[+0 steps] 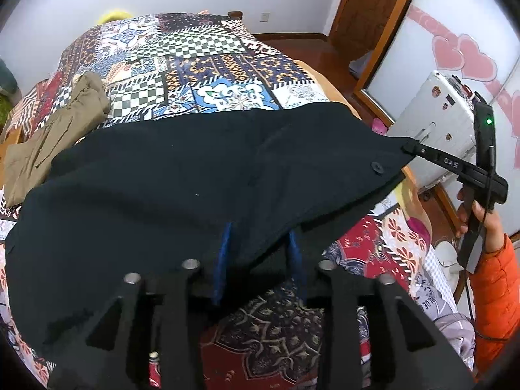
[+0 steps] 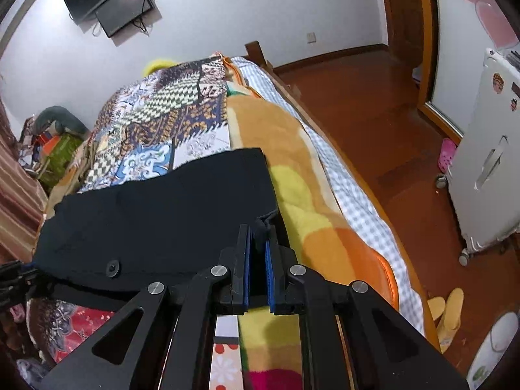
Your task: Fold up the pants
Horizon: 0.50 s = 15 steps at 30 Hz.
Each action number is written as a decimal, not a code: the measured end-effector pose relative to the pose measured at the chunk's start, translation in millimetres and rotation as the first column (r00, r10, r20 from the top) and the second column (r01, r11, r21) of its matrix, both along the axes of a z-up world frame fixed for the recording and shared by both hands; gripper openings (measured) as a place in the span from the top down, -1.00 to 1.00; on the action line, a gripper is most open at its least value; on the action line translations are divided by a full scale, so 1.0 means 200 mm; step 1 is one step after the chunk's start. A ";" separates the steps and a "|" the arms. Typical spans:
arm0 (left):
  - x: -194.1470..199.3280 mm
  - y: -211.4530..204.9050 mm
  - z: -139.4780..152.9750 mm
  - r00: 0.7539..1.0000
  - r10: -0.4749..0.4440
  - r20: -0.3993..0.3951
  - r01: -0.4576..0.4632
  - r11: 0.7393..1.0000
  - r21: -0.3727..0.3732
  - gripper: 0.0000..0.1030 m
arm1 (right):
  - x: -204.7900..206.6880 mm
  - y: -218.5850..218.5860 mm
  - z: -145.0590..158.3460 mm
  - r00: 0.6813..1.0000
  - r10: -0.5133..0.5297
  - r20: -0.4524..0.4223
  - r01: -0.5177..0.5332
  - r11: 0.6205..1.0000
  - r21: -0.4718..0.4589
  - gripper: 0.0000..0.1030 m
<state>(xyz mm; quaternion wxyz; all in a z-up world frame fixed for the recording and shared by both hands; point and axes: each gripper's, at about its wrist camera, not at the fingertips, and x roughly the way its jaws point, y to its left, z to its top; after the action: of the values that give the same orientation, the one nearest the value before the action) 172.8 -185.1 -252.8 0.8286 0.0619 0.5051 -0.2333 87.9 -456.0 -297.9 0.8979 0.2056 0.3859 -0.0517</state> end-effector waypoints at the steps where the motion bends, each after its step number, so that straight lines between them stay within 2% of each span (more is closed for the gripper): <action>1: -0.01 -0.01 0.01 1.000 -0.006 0.007 0.006 1.000 -0.002 0.06 | 0.00 0.00 0.00 1.000 -0.002 -0.005 0.002 1.000 -0.001 0.85; 2: -0.03 -0.01 0.02 1.000 -0.009 0.015 0.009 1.000 -0.003 -0.08 | -0.01 0.00 0.00 1.000 -0.003 -0.009 0.003 1.000 -0.003 0.84; 3: -0.04 -0.02 0.04 1.000 -0.012 0.027 0.012 1.000 -0.002 -0.13 | -0.01 0.00 0.00 1.000 -0.005 -0.015 0.005 1.000 -0.007 0.79; 8: -0.07 -0.01 0.13 0.997 -0.003 0.072 0.005 0.999 -0.033 -0.13 | -0.04 0.01 0.05 0.999 -0.031 -0.020 0.030 0.999 -0.037 0.49; 12: -0.04 0.09 0.22 0.991 0.063 0.122 -0.055 0.996 -0.064 -0.16 | -0.05 0.04 0.13 1.000 -0.025 0.014 0.025 0.999 -0.047 0.31; 15: 0.01 0.22 0.28 0.978 0.137 0.156 -0.125 0.989 -0.083 -0.22 | -0.03 0.10 0.20 0.999 0.009 0.038 -0.006 0.997 -0.071 0.30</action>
<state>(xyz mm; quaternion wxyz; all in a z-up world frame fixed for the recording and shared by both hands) 174.7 -141.5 -197.4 0.8820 0.0169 0.4306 -0.1907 81.7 -435.5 -258.1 0.9121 0.1730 0.3671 -0.0583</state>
